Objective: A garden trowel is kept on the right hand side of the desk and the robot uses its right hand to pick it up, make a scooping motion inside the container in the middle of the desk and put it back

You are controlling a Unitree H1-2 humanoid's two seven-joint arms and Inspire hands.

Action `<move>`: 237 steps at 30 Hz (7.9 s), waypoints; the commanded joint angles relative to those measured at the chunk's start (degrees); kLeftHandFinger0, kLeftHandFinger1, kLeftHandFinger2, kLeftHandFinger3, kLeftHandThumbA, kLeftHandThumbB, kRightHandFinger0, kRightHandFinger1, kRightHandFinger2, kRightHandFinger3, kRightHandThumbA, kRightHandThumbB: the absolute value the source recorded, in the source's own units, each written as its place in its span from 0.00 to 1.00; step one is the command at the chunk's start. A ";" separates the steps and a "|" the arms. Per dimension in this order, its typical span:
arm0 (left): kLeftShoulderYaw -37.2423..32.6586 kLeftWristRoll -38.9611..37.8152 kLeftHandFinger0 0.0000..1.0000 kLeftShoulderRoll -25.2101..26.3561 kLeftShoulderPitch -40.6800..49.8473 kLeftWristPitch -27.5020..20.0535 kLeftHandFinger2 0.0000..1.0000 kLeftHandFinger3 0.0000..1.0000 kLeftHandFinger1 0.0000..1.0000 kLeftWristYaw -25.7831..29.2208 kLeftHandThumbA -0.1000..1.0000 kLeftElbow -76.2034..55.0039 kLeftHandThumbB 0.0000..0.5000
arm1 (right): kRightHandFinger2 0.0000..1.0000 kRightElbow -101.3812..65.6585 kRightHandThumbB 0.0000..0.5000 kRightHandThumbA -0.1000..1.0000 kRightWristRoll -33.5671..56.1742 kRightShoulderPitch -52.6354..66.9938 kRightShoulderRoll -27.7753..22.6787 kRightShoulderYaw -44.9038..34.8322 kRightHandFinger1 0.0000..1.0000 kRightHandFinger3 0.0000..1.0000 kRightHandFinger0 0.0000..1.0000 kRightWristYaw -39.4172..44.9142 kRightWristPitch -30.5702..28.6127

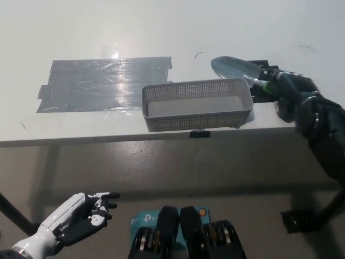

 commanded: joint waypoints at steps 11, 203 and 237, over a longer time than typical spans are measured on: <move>1.37 0.43 0.77 1.61 -2.35 0.75 0.88 1.00 0.84 -0.16 1.00 -1.54 0.00 | 1.00 1.72 0.80 0.54 -3.10 -7.27 -4.94 5.28 1.00 1.00 1.00 8.05 3.77; -1.54 3.09 0.80 4.06 -8.47 0.75 0.89 1.00 0.86 -8.17 1.00 -0.18 0.43 | 0.43 -46.89 0.44 0.00 -8.11 4.76 -27.99 -4.07 0.08 0.08 0.00 19.86 -14.45; -5.01 1.39 0.72 4.21 -13.87 0.75 0.85 1.00 0.80 -7.02 1.00 -0.01 0.50 | 0.40 -43.79 0.09 0.00 -27.72 -6.59 -20.85 5.52 0.02 0.07 0.00 23.36 -21.08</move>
